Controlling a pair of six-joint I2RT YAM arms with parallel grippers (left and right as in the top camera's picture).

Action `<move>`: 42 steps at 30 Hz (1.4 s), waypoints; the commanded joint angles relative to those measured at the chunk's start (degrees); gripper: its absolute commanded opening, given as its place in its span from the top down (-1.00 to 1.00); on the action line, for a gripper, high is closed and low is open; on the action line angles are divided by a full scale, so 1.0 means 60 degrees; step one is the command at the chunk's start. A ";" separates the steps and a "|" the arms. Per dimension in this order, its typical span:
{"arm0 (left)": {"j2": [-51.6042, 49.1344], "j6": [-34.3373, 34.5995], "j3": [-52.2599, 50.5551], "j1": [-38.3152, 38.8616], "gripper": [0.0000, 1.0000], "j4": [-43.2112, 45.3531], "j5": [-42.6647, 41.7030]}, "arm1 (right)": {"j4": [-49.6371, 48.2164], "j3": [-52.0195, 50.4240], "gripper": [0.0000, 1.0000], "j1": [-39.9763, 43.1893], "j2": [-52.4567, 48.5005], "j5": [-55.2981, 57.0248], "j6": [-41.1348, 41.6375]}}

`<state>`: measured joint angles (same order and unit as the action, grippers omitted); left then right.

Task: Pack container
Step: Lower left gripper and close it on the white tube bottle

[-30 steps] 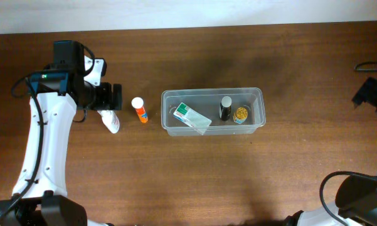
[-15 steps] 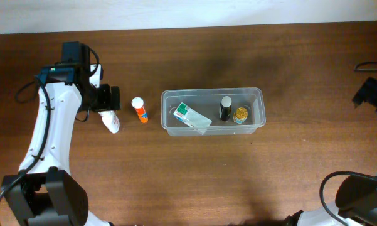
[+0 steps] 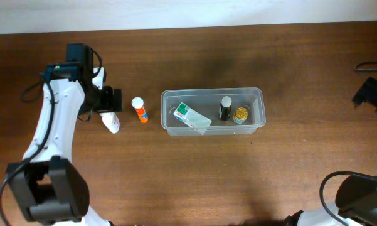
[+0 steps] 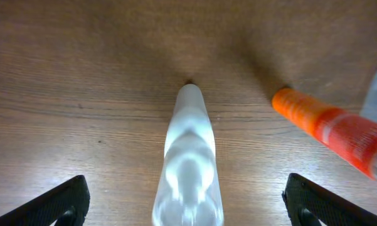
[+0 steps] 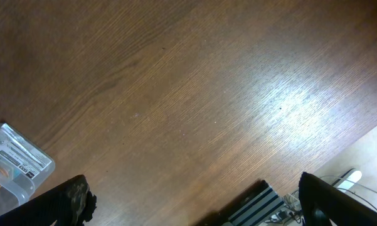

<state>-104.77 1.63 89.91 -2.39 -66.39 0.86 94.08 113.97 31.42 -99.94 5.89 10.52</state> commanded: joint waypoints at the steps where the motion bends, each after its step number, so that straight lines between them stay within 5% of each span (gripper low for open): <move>1: -0.0484 0.0168 0.0200 -0.0066 -0.99 0.0004 -0.0109 | -0.0011 -0.0033 -0.97 0.0018 -0.0051 -0.0055 0.0087; 21: -0.1486 0.0164 0.0193 -0.0066 -0.97 0.0204 -0.0113 | -0.0007 -0.0033 -0.97 0.0018 -0.0051 -0.0055 0.0087; 31: -0.1486 0.0160 0.0193 -0.0066 -0.19 0.0240 -0.0109 | -0.0007 -0.0033 -0.97 0.0018 -0.0051 -0.0051 0.0087; 42: -0.1486 0.0160 0.0193 -0.0066 0.13 0.0248 -0.0109 | -0.0007 -0.0029 -0.97 0.0018 -0.0051 -0.0051 0.0087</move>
<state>-113.25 2.68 89.91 -2.39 -65.08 0.67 94.08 113.97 31.42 -99.94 5.89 10.55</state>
